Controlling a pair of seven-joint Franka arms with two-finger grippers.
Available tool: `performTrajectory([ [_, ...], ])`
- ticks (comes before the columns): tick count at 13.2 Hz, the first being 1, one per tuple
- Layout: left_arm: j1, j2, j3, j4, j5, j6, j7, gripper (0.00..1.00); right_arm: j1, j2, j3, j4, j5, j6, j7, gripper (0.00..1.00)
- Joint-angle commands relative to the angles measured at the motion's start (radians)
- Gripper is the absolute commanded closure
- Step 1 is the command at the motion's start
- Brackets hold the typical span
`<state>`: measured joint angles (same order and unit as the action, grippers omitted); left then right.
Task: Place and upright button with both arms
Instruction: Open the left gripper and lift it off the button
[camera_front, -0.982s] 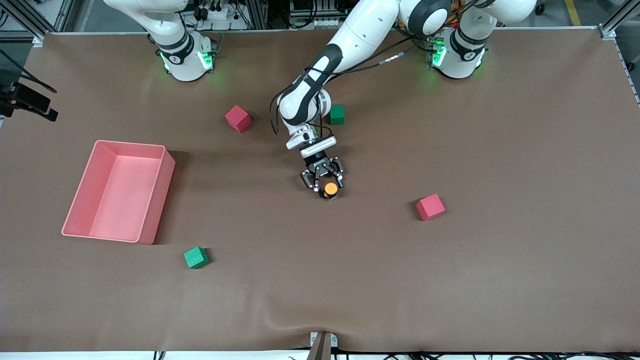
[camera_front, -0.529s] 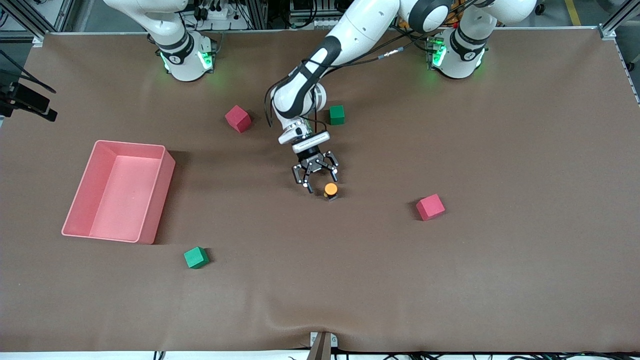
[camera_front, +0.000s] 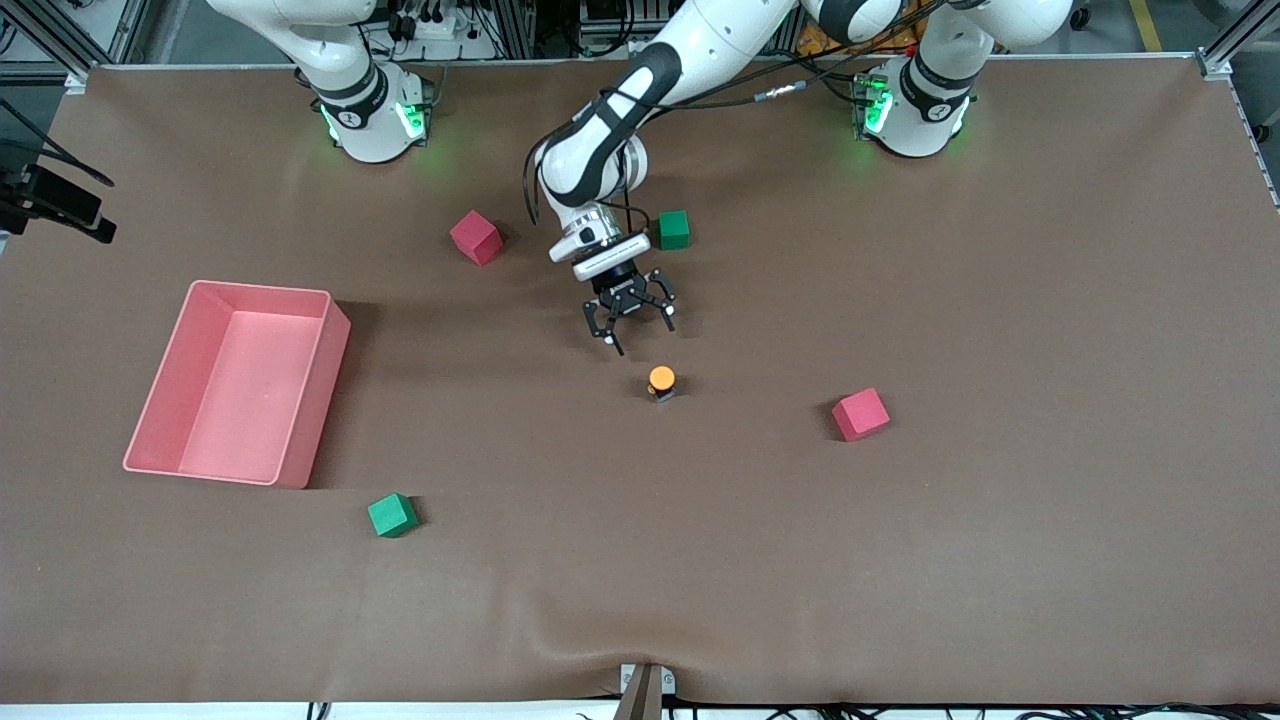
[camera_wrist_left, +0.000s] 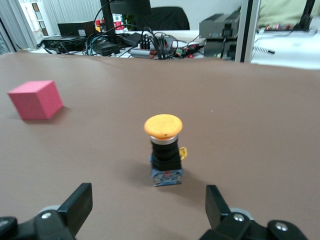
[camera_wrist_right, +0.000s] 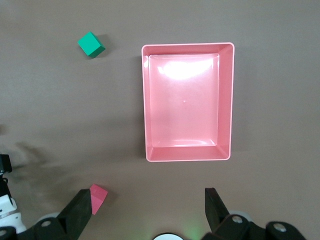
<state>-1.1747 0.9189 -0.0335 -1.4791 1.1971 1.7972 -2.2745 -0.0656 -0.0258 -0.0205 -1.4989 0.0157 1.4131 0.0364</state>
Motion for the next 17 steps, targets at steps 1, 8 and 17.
performTrajectory([
  [1, 0.001, -0.11, -0.044, -0.078, -0.069, -0.025, 0.105, 0.0, 0.0, 0.006, 0.011, 0.006, 0.01, -0.006, 0.014, 0.0],
  [8, 0.151, -0.395, -0.048, -0.047, -0.393, -0.018, 0.527, 0.0, 0.001, 0.006, 0.013, 0.008, 0.01, -0.008, 0.014, 0.0],
  [17, 0.58, -0.509, -0.068, 0.074, -0.706, 0.065, 1.1, 0.0, 0.0, 0.004, 0.011, 0.008, 0.009, -0.009, 0.013, 0.0],
])
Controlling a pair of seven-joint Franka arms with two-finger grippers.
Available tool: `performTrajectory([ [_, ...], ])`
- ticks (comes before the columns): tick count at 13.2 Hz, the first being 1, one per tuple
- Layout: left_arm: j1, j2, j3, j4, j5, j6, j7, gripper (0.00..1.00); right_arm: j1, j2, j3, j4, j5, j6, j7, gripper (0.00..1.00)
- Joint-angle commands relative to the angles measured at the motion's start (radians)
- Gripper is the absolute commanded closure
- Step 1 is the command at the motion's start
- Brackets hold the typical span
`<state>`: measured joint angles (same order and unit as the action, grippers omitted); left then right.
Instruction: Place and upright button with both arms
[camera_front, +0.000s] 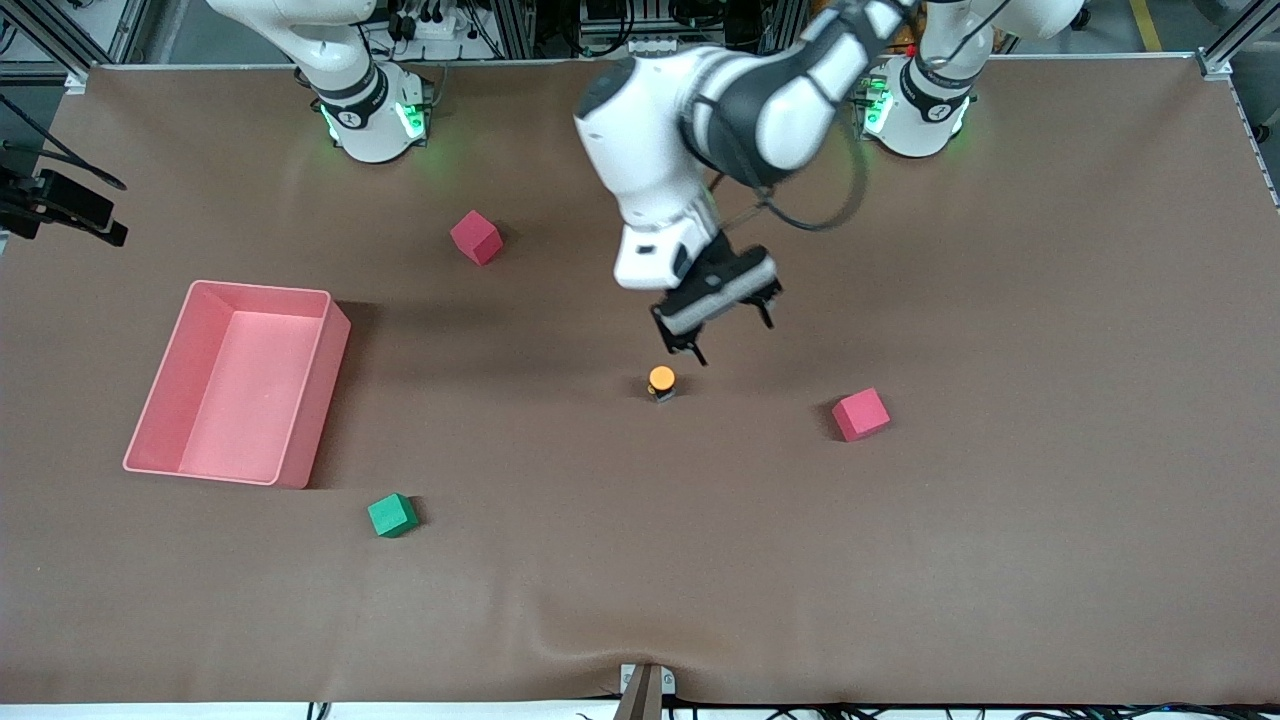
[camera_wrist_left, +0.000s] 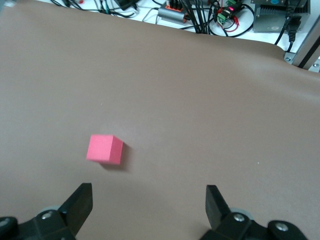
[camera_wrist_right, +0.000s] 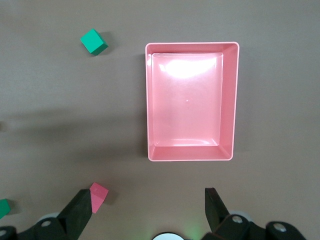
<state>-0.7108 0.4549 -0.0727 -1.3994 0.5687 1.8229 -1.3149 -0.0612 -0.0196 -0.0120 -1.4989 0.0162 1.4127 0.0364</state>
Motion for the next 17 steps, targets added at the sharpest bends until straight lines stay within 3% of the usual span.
performTrajectory([
  [1, 0.198, -0.06, -0.068, 0.002, -0.11, 0.042, 0.213, 0.0, -0.005, 0.0, 0.003, 0.008, 0.008, -0.009, 0.013, 0.0],
  [3, 0.403, -0.079, -0.201, 0.005, -0.141, 0.042, 0.339, 0.0, -0.003, 0.0, 0.003, 0.008, 0.01, -0.009, 0.013, 0.0],
  [5, 0.677, -0.088, -0.409, 0.005, -0.153, 0.042, 0.468, 0.0, -0.003, 0.0, 0.003, 0.008, 0.01, -0.008, 0.013, 0.0],
  [6, 0.774, -0.09, -0.473, 0.005, -0.176, 0.042, 0.527, 0.0, -0.005, 0.001, 0.003, 0.008, 0.01, -0.008, 0.013, 0.0],
  [7, 0.793, -0.105, -0.47, 0.005, -0.229, 0.042, 0.587, 0.0, -0.003, 0.001, 0.003, 0.006, 0.01, -0.008, 0.013, 0.0],
  [10, 0.784, -0.208, -0.316, -0.009, -0.473, 0.01, 0.66, 0.0, -0.006, 0.001, 0.003, 0.006, 0.01, -0.009, 0.013, 0.0],
  [11, 0.771, -0.241, -0.271, -0.009, -0.515, -0.057, 0.713, 0.0, -0.003, 0.001, 0.003, 0.008, 0.008, -0.008, 0.013, 0.0],
  [14, 0.66, -0.32, -0.129, -0.012, -0.52, -0.195, 0.805, 0.0, 0.0, 0.003, 0.004, 0.006, 0.01, -0.008, 0.013, 0.0],
  [17, 0.648, -0.422, -0.101, -0.078, -0.529, -0.267, 0.846, 0.0, -0.006, 0.003, 0.004, 0.006, 0.01, -0.008, 0.013, 0.0],
])
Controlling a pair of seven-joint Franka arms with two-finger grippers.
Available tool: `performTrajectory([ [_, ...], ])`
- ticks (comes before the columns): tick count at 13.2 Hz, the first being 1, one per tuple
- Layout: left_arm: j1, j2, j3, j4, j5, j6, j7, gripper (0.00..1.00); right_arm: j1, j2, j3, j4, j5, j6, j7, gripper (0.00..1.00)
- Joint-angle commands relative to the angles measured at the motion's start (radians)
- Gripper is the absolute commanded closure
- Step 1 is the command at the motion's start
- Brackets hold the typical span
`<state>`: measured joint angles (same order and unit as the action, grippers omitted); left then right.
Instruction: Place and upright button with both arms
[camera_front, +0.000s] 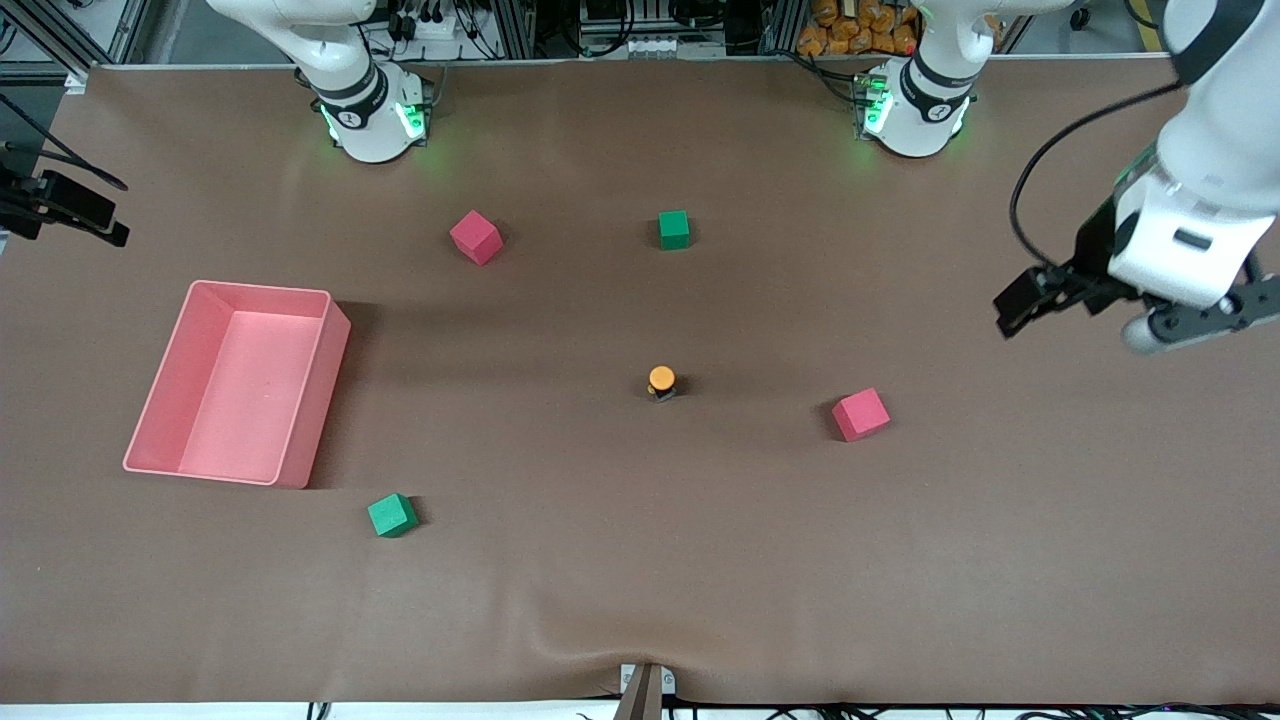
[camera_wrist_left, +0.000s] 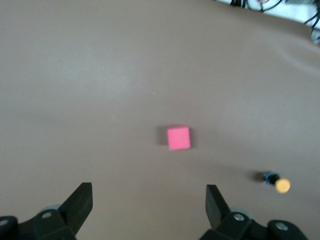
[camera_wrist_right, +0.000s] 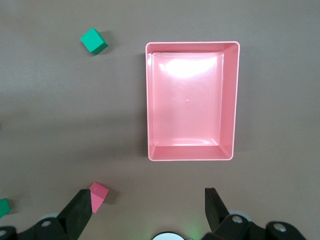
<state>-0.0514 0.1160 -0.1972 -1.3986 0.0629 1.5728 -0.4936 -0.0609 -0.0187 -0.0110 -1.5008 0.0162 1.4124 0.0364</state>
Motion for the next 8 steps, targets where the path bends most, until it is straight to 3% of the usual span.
performTrajectory([
  [1, -0.011, -0.128, 0.039, -0.121, -0.038, -0.017, 0.032, 0.0, -0.004, 0.002, 0.002, 0.008, 0.01, -0.007, 0.013, 0.0],
  [5, -0.008, -0.232, 0.139, -0.229, -0.103, -0.02, 0.119, 0.0, -0.004, 0.002, 0.003, 0.01, 0.01, -0.004, 0.014, 0.0],
  [8, -0.004, -0.214, 0.217, -0.212, -0.089, -0.019, 0.292, 0.0, -0.005, 0.002, 0.002, 0.01, 0.01, -0.007, 0.013, 0.0],
])
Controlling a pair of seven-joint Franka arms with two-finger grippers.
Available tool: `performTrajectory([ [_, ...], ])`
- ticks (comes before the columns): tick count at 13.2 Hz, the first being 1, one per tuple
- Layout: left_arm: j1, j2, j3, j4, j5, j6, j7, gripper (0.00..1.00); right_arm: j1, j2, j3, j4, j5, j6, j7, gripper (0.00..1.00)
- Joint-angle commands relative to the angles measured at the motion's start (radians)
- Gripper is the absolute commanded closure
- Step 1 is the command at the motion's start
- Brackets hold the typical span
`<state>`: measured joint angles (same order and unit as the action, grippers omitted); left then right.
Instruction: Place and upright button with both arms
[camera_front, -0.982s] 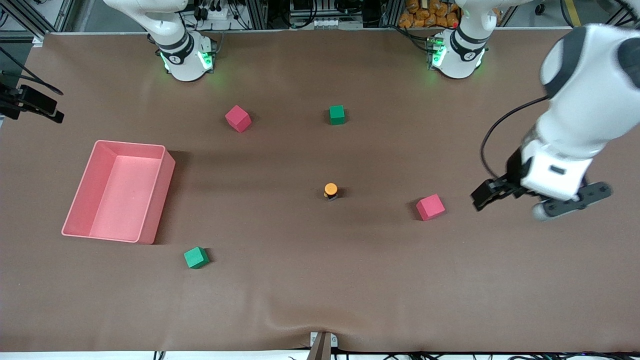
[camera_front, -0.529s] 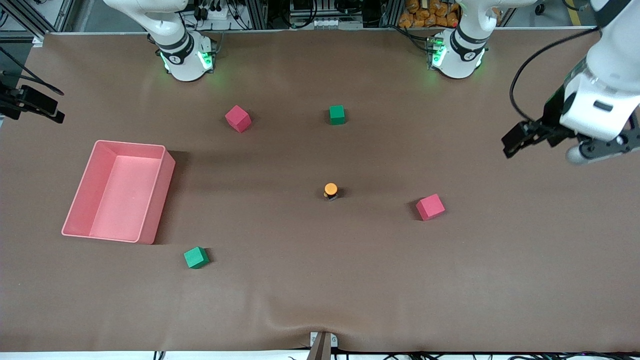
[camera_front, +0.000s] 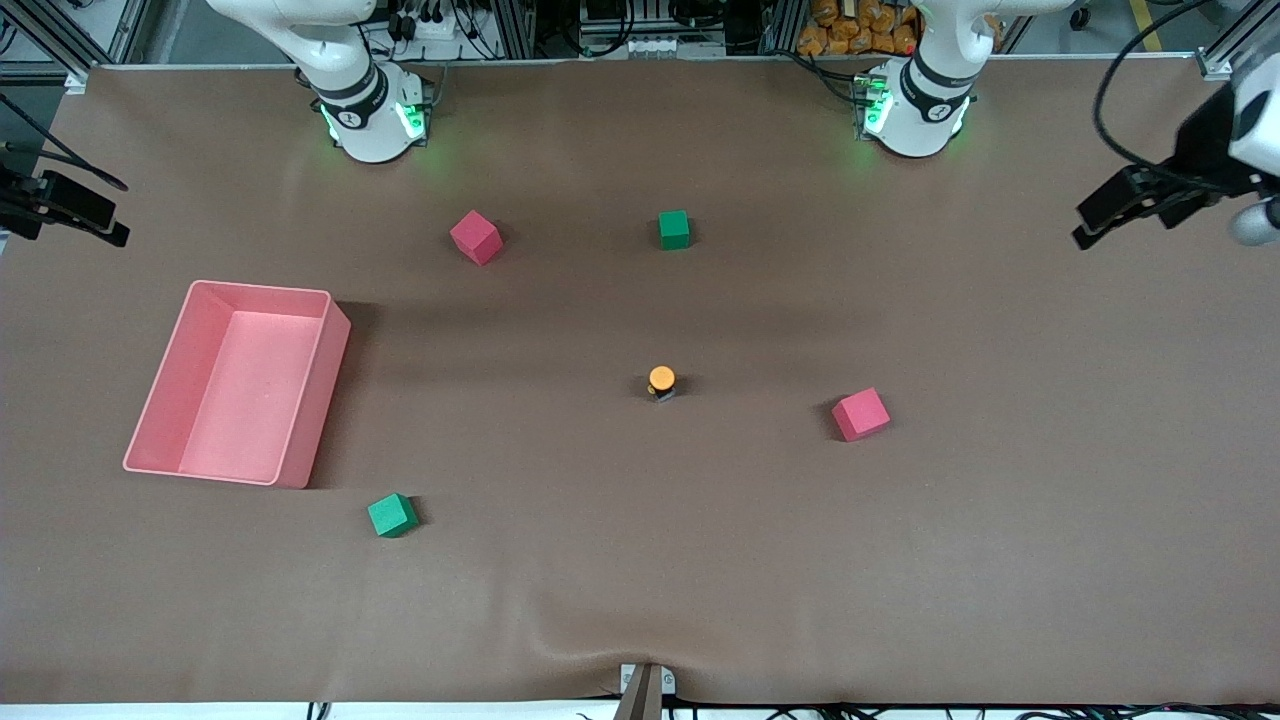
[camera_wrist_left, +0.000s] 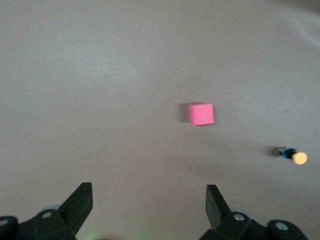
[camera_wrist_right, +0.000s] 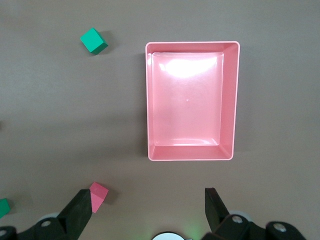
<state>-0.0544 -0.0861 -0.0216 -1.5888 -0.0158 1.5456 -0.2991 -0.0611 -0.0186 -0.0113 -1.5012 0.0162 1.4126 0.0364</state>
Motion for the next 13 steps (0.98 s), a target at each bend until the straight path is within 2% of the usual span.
performTrajectory([
  [1, -0.001, -0.015, 0.058, -0.022, -0.004, 0.007, 0.122, 0.0, -0.003, 0.002, 0.002, 0.01, 0.01, -0.007, 0.013, 0.0],
  [4, -0.001, -0.017, 0.081, -0.014, 0.034, -0.018, 0.239, 0.0, -0.003, 0.002, 0.004, 0.01, 0.01, -0.009, 0.014, 0.0],
  [13, 0.001, -0.01, 0.066, -0.008, 0.023, -0.019, 0.279, 0.0, -0.003, 0.002, 0.004, 0.01, 0.01, -0.007, 0.013, 0.0],
])
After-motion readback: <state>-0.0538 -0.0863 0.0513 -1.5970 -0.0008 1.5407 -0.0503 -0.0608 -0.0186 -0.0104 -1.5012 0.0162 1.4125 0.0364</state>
